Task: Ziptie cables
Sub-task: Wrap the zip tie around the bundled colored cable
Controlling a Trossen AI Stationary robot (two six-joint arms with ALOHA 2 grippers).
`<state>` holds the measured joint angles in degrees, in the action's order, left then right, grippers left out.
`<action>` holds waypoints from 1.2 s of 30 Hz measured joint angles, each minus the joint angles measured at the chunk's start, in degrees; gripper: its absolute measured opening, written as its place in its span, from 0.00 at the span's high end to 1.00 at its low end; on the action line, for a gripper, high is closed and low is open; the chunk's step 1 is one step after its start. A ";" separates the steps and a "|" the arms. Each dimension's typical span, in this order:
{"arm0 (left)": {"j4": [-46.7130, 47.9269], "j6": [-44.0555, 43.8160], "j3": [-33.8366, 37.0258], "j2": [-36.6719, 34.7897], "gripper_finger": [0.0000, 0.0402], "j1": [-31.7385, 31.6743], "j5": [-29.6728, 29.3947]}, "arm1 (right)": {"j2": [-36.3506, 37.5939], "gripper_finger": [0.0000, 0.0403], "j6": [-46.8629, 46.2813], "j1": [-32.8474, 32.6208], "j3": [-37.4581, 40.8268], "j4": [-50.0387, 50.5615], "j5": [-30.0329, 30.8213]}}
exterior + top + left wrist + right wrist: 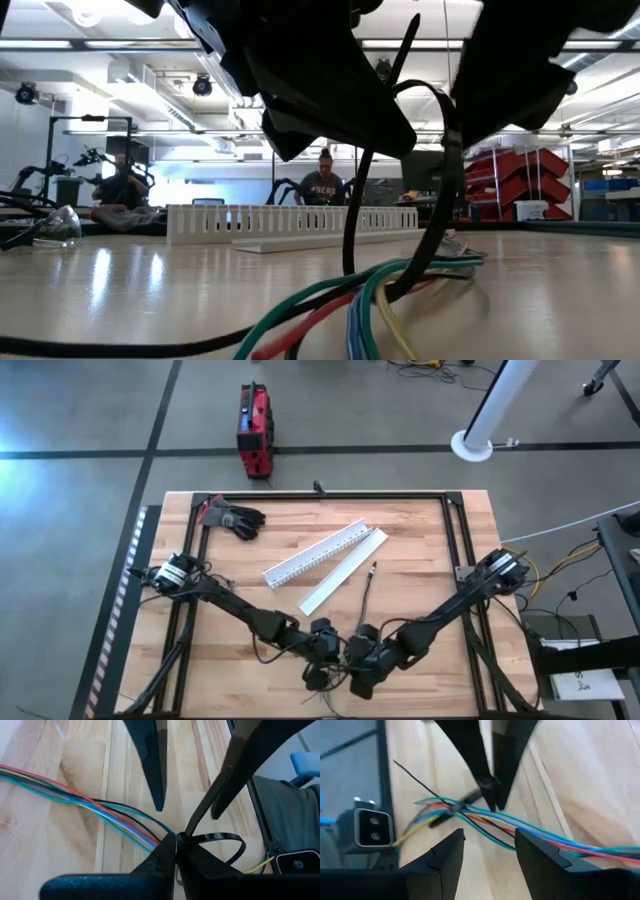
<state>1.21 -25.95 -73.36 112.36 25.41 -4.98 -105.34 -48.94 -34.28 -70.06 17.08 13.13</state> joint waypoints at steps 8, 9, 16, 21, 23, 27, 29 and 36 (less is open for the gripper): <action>0.24 0.00 0.00 0.00 1.00 0.00 -0.27 | 0.26 0.56 1.35 -1.22 0.02 -8.61 0.39; 0.24 -0.03 0.00 0.00 1.00 0.00 -0.29 | 0.24 0.56 1.02 -1.22 0.02 -8.77 0.59; -0.28 -0.03 0.00 0.02 1.00 -0.09 -1.63 | -2.20 0.60 -1.48 -0.98 0.02 -8.94 3.49; -1.09 -0.05 -0.04 0.02 1.00 -0.14 -2.92 | -2.58 0.60 -3.84 -0.96 0.06 -7.92 4.74; -1.18 -0.05 -0.04 0.02 1.00 -0.22 -2.94 | -2.58 0.59 -4.87 -0.98 0.05 -6.75 5.14; -1.23 -0.05 -0.04 0.02 1.00 -0.20 -2.87 | -2.47 0.58 -5.15 -1.14 0.07 -7.05 5.35; -1.17 -0.05 -0.04 0.00 1.00 -0.33 -2.83 | -2.61 0.58 -5.23 -1.11 0.07 -7.09 5.99; -1.03 0.37 -0.02 0.02 1.00 -0.39 -2.63 | -2.78 0.69 -4.05 -0.93 0.11 -6.88 6.90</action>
<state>0.19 -25.58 -73.38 112.38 25.02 -7.62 -108.12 -52.99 -35.22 -69.95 10.20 20.03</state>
